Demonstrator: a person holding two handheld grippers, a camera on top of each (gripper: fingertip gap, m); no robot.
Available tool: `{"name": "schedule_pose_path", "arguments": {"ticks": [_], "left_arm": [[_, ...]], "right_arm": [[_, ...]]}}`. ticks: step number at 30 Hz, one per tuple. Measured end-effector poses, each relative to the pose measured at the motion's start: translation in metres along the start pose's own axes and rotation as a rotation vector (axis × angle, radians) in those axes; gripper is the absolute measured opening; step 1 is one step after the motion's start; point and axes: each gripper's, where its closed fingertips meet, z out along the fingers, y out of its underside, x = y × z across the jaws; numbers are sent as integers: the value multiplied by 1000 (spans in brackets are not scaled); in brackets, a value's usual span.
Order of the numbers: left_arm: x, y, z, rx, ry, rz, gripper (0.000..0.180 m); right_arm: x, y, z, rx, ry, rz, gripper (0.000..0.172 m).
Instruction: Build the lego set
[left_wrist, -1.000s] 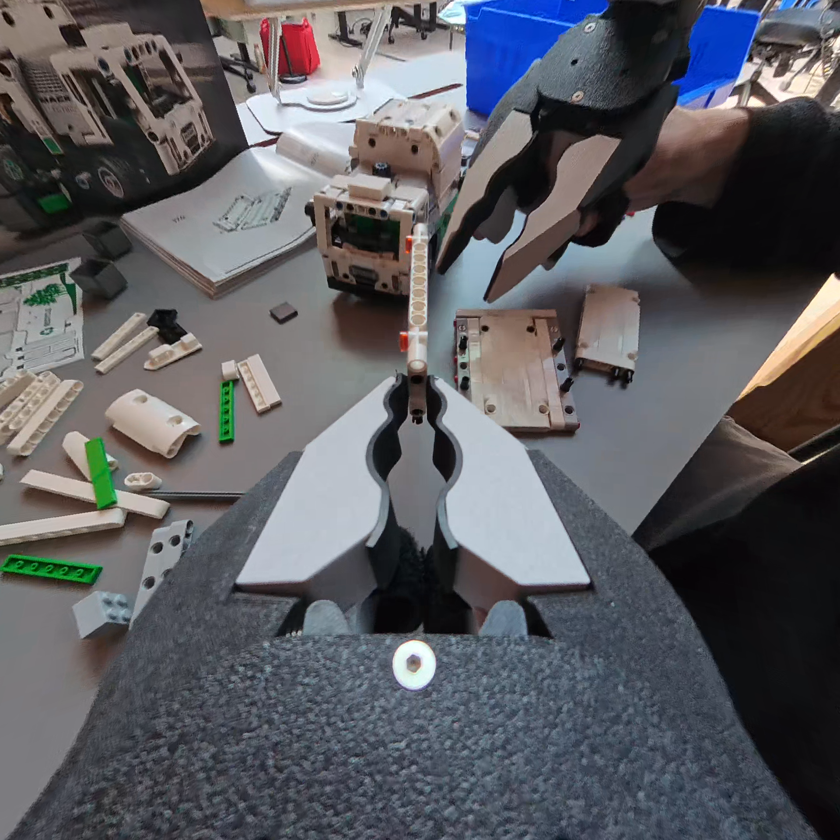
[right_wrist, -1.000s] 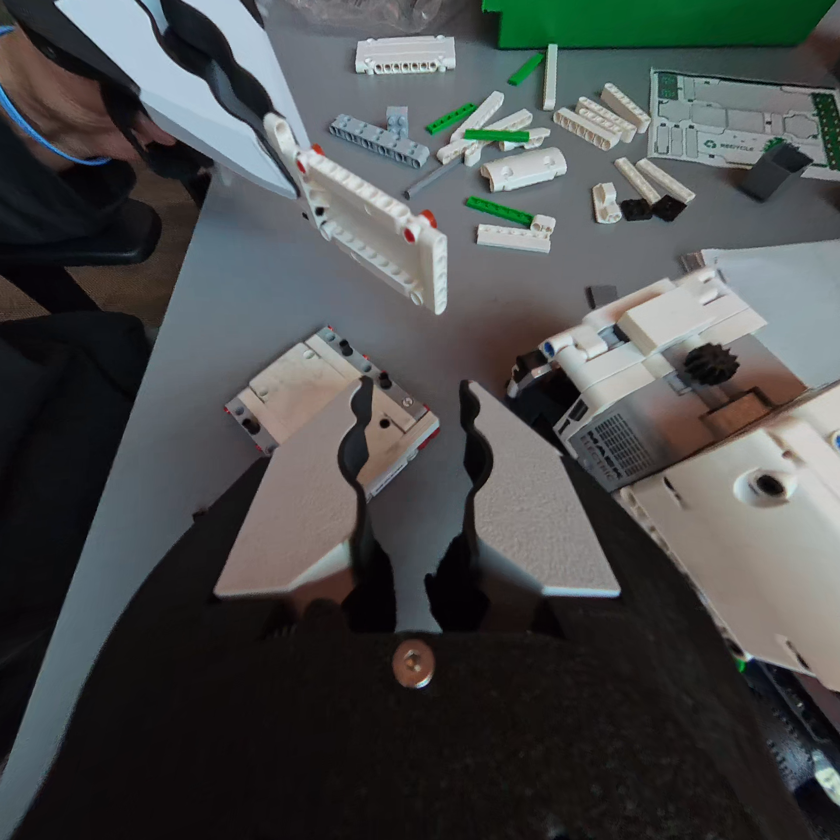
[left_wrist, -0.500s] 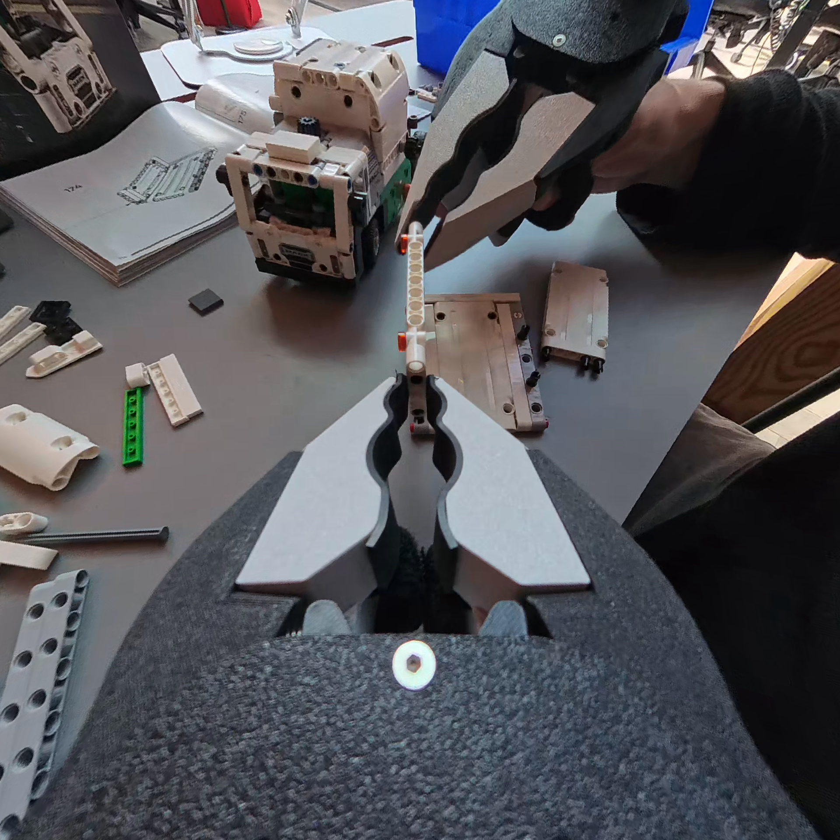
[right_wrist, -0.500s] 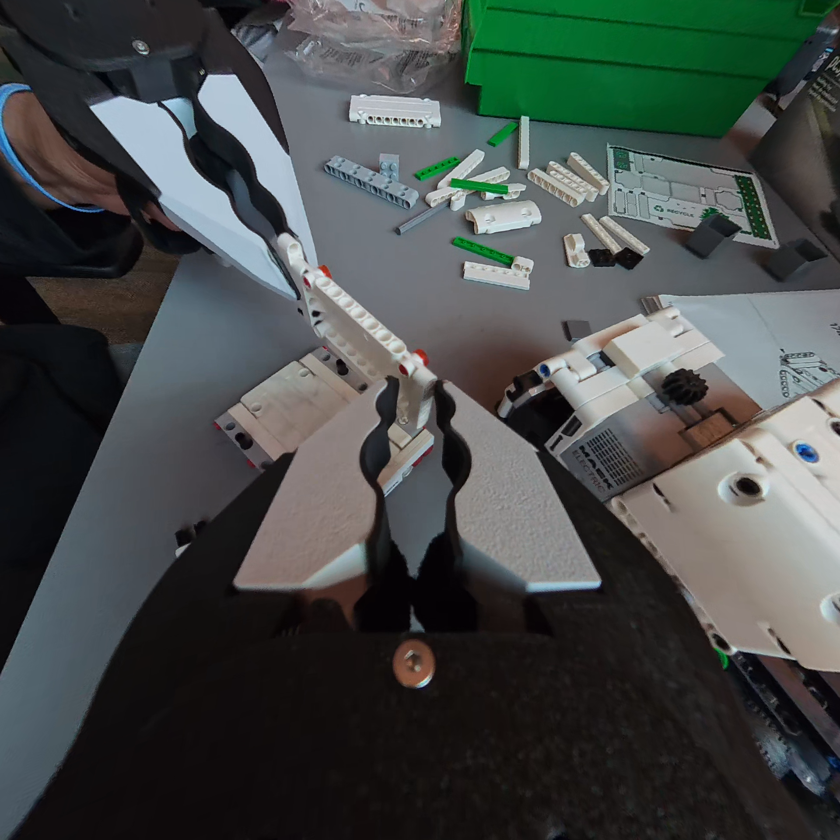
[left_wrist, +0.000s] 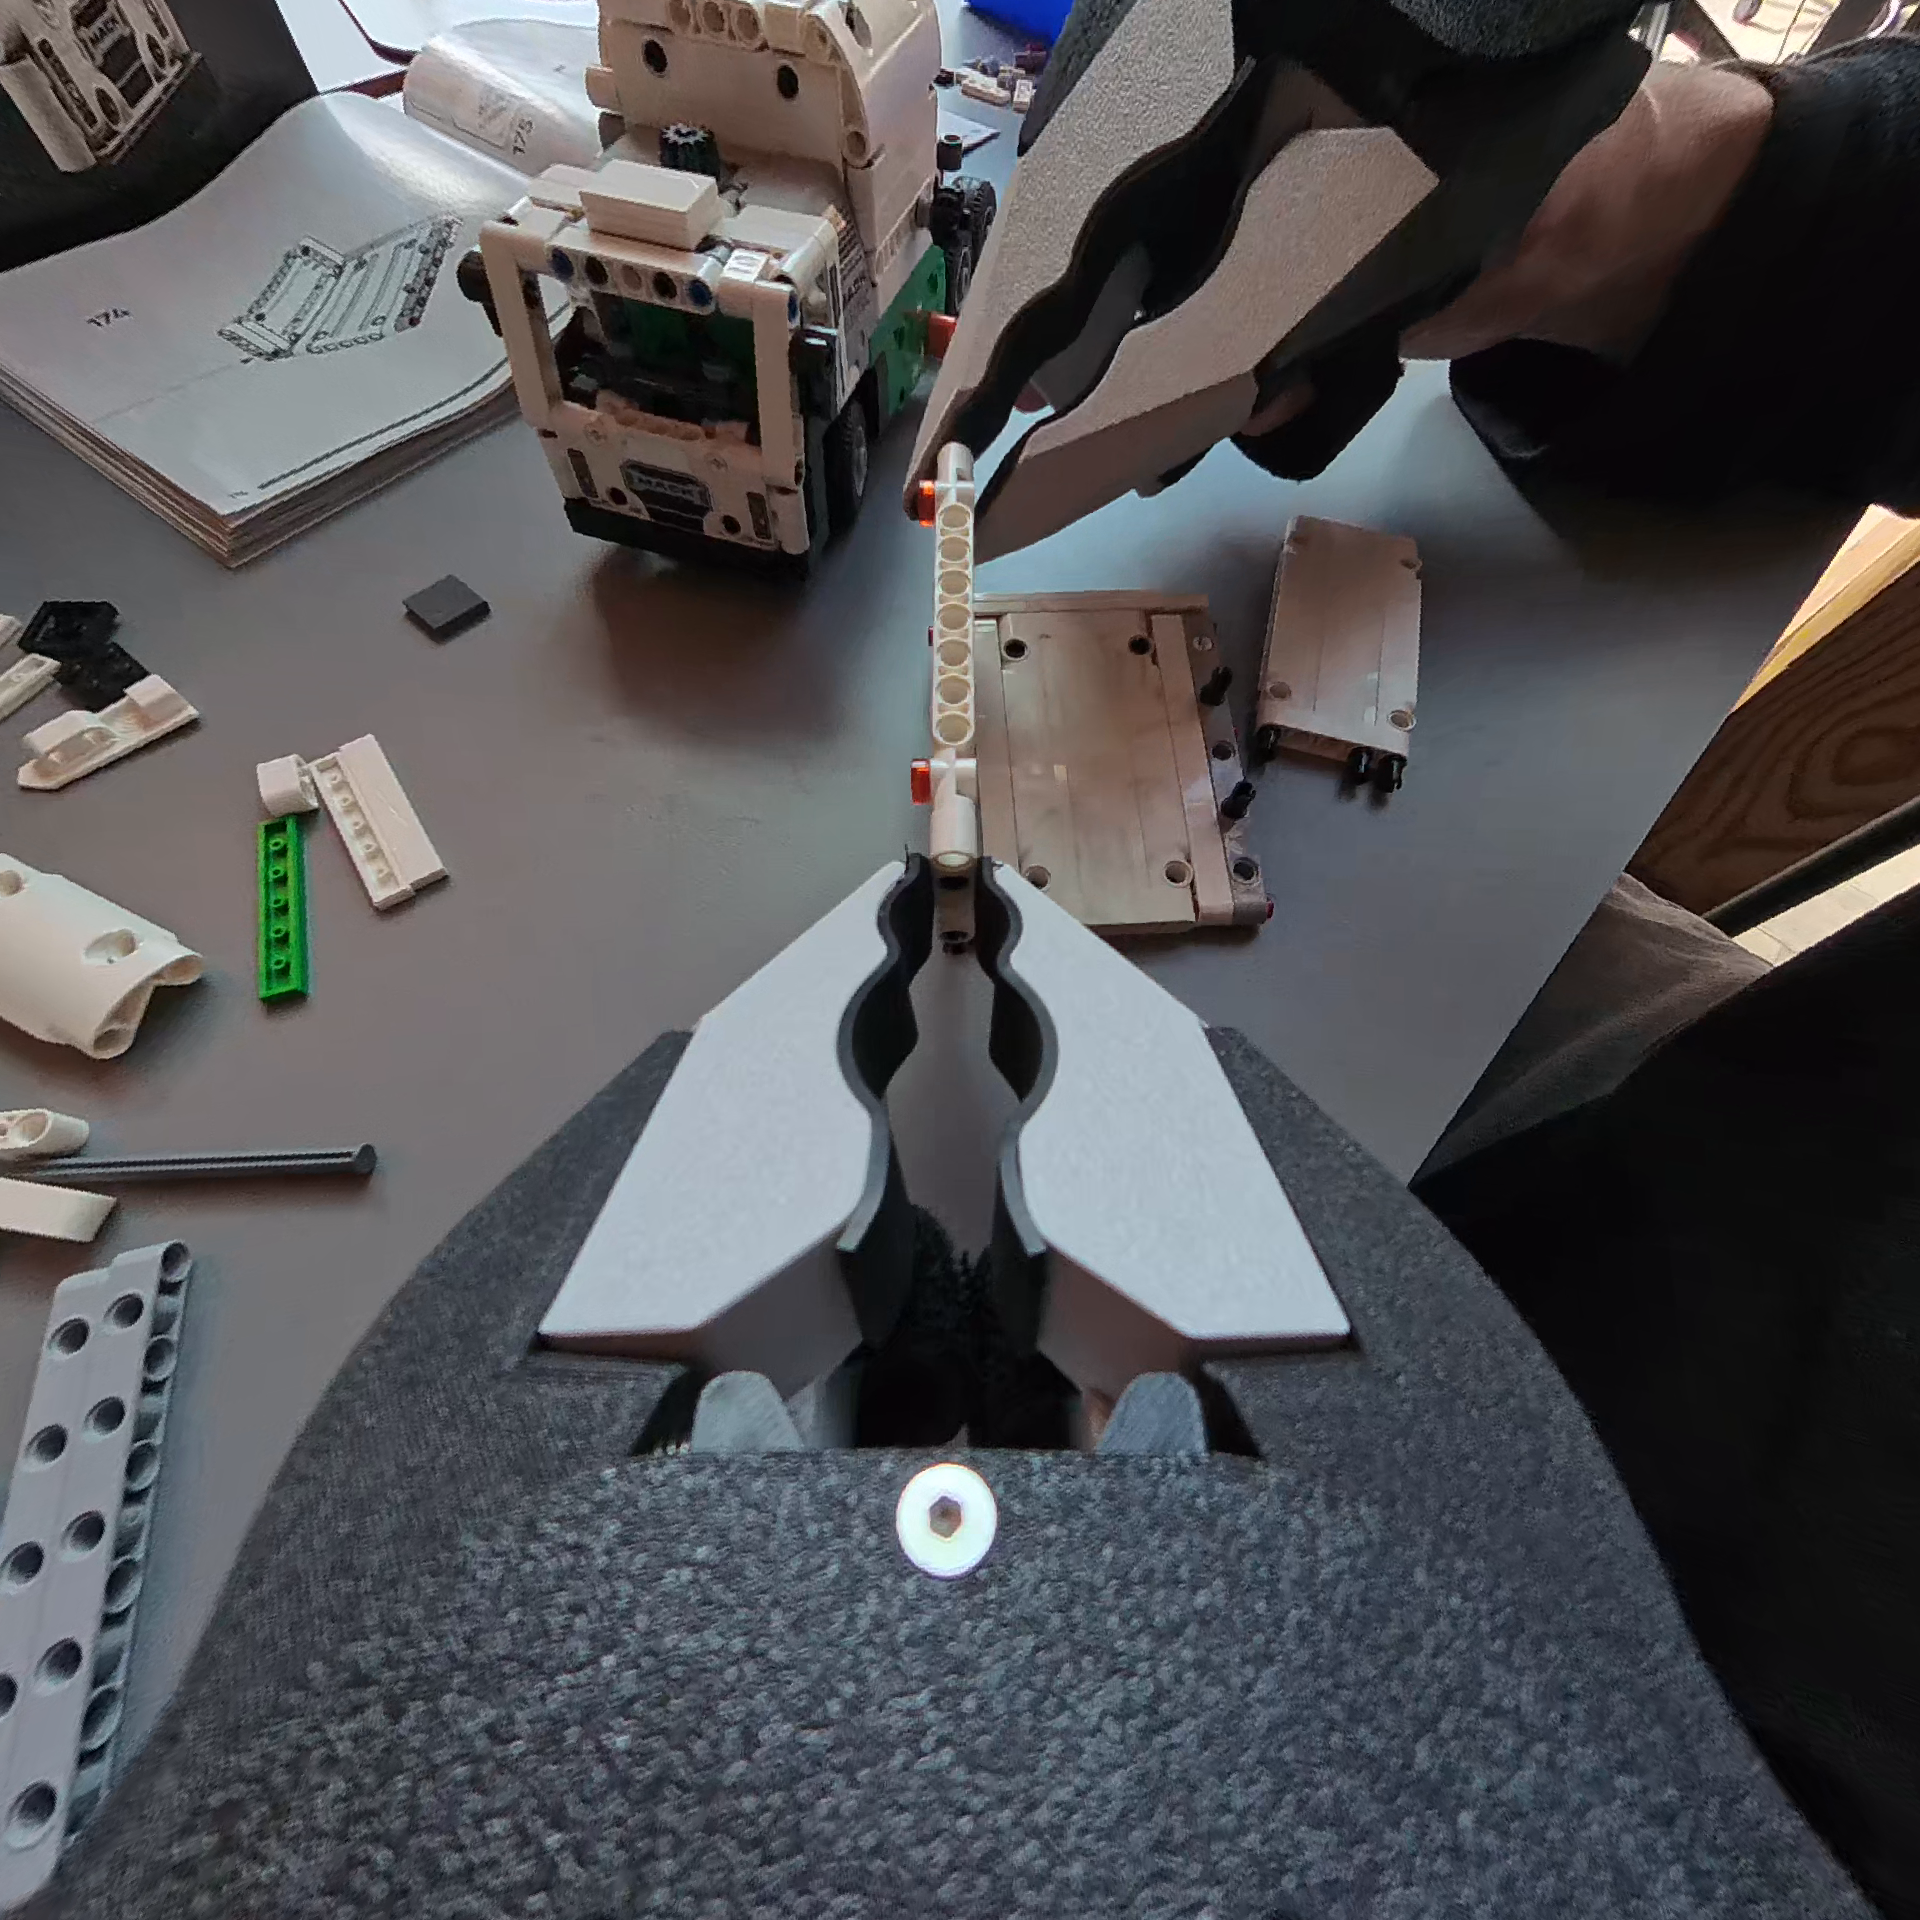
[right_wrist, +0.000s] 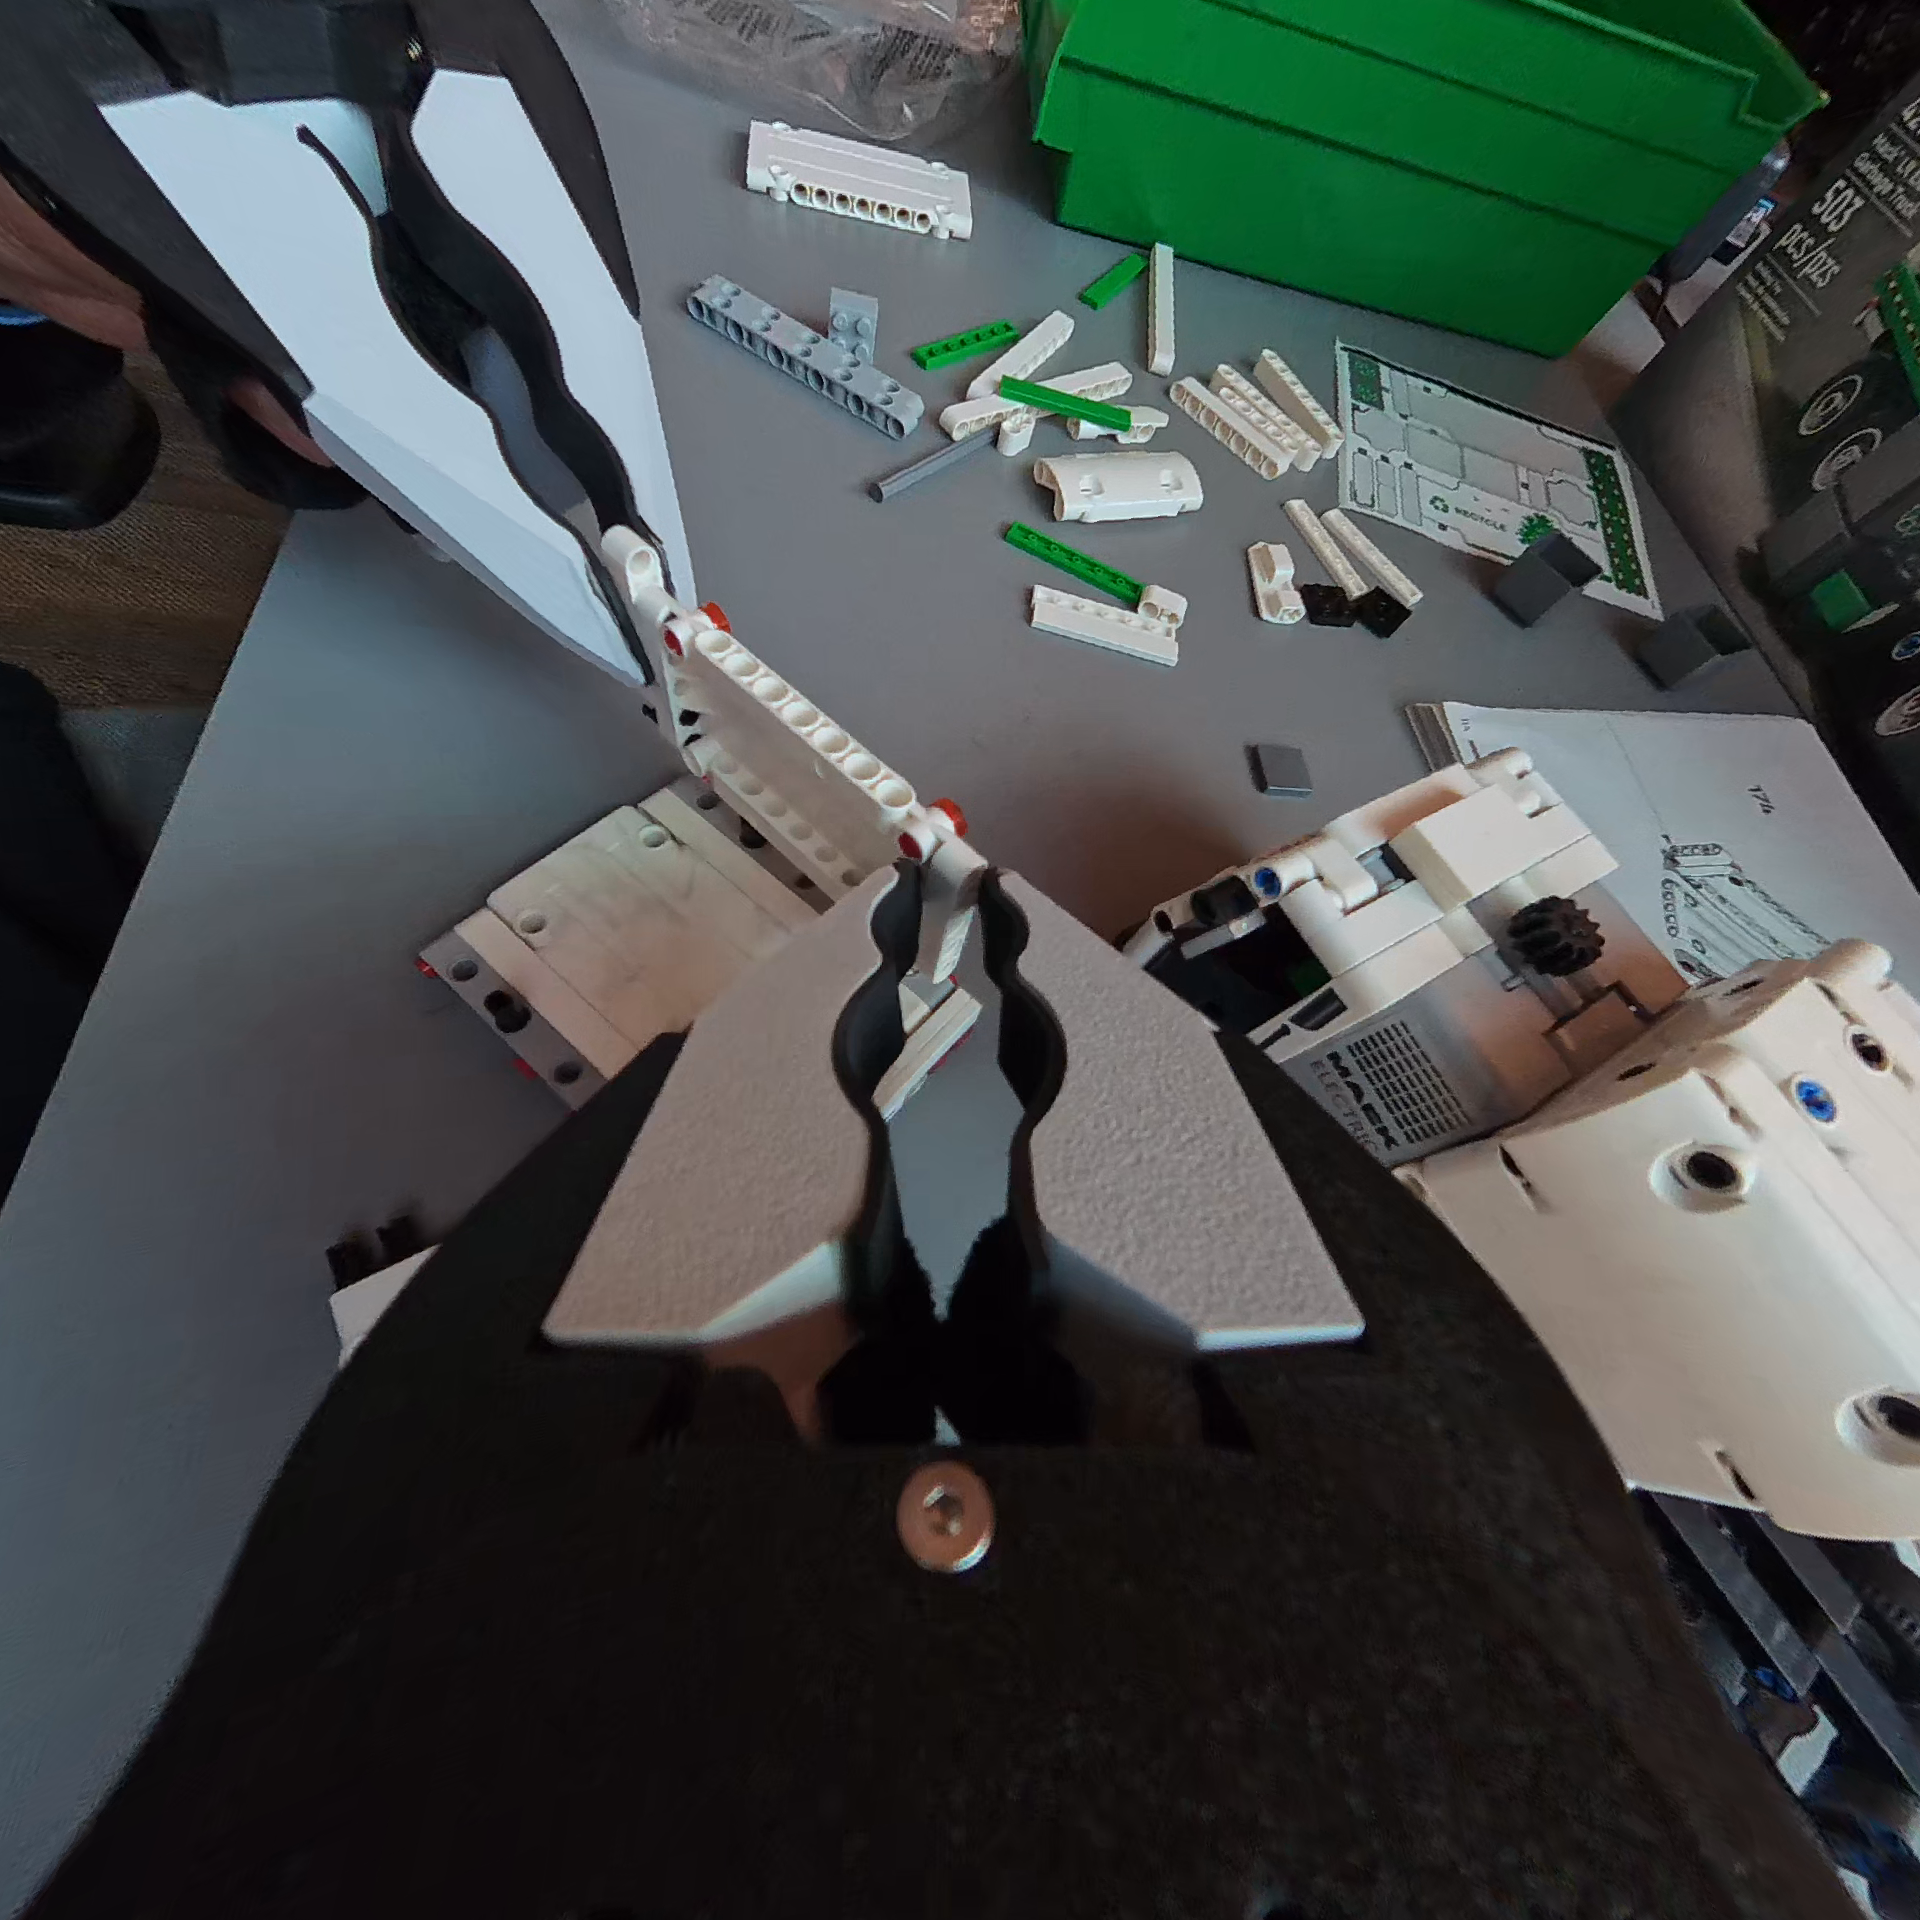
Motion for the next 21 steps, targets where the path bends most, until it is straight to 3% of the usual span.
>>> {"name": "schedule_pose_path", "arguments": {"ticks": [21], "left_arm": [[4, -1, 3, -4, 15, 10, 6]], "right_arm": [[1, 3, -1, -2, -19, 21, 10]]}}
